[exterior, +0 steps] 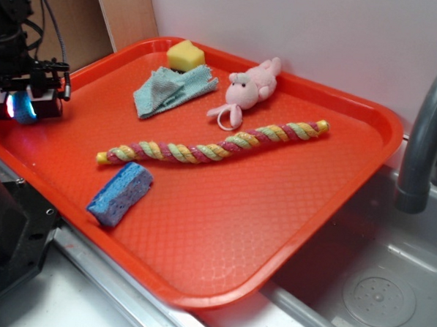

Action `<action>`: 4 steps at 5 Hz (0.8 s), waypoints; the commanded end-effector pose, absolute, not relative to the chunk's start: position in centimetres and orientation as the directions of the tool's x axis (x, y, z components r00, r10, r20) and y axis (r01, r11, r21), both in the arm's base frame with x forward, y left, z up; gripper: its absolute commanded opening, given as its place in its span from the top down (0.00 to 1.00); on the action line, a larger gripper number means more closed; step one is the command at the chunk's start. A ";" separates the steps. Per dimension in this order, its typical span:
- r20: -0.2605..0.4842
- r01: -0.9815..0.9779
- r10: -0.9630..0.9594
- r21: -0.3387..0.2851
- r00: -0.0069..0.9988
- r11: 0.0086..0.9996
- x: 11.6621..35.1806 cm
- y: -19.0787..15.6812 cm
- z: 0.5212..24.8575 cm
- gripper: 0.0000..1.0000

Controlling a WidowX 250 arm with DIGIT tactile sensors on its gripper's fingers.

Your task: Grab the blue ball.

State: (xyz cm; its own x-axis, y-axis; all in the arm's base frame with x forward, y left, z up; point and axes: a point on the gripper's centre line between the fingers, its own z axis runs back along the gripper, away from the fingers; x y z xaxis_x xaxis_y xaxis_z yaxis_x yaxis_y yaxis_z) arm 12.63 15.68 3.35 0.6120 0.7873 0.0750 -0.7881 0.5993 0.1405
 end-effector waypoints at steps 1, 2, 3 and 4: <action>0.099 -0.416 0.415 -0.009 0.904 0.909 13.7 8.1 14.1 1.00; 0.101 -0.231 0.233 -0.032 0.967 0.972 13.5 6.0 15.7 1.00; 0.093 -0.188 0.189 -0.023 0.977 0.982 13.5 5.4 17.5 1.00; 0.094 -0.240 0.239 -0.001 0.966 0.971 13.7 6.5 17.7 1.00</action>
State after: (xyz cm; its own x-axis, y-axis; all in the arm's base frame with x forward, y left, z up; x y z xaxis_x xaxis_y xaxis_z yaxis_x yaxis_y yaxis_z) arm 14.65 4.76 16.12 0.9692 0.2425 0.0435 -0.2424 0.9701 -0.0057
